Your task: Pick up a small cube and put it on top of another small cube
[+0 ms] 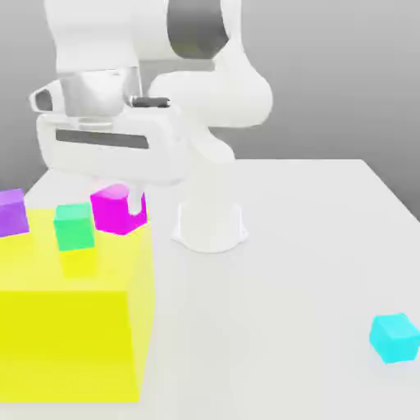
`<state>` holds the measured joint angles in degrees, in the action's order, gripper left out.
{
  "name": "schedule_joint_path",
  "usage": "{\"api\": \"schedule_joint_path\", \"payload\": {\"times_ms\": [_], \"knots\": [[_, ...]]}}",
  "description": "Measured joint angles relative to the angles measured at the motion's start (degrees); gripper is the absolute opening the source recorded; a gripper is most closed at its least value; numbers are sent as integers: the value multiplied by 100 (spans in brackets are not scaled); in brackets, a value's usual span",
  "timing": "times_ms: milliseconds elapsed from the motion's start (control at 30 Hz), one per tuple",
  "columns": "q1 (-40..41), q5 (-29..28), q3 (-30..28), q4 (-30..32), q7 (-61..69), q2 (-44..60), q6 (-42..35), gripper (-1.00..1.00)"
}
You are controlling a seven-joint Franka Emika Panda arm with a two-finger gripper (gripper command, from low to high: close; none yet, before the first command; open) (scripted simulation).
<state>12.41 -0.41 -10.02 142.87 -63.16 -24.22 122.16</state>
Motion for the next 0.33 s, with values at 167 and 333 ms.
{"api": "schedule_joint_path", "payload": {"times_ms": [167,333], "knots": [[539,-422,-63,256,-573,-106,-148,-100],[569,-441,-88,531,-578,75,292,100]]}}
